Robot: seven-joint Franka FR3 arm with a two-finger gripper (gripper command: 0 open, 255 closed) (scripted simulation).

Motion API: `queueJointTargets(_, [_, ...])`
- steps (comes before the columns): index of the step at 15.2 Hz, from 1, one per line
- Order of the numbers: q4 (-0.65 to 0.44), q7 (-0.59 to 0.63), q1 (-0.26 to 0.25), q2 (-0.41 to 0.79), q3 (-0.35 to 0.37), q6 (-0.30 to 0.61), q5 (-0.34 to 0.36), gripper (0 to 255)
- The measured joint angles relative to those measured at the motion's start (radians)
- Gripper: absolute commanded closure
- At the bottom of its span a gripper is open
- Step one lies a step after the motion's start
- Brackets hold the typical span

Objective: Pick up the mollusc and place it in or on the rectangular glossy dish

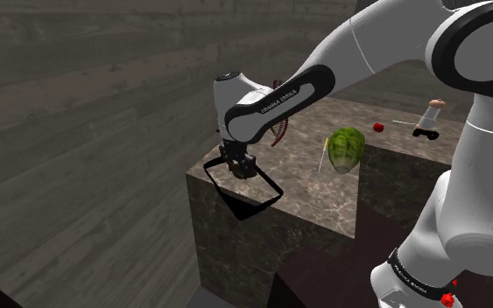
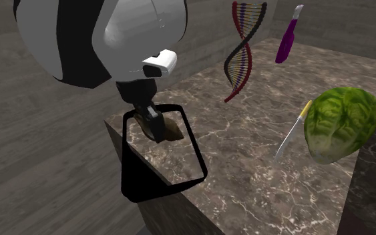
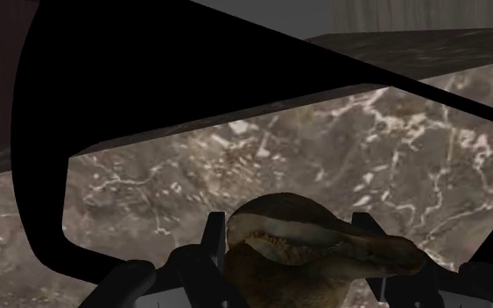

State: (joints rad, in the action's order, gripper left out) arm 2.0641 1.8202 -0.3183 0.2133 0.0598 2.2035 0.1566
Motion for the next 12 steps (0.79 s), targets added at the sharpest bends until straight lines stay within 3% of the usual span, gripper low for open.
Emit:
queueJointTargets(1, [0.000, 0.000, 0.000, 0.000, 0.000, 0.000, 0.000, 0])
queueJointTargets(7, [0.000, 0.000, 0.000, 0.000, 0.000, 0.000, 0.000, 0])
queueJointTargets(12, [-0.055, -0.008, -0.005, -0.051, 0.007, -0.104, -0.013, 0])
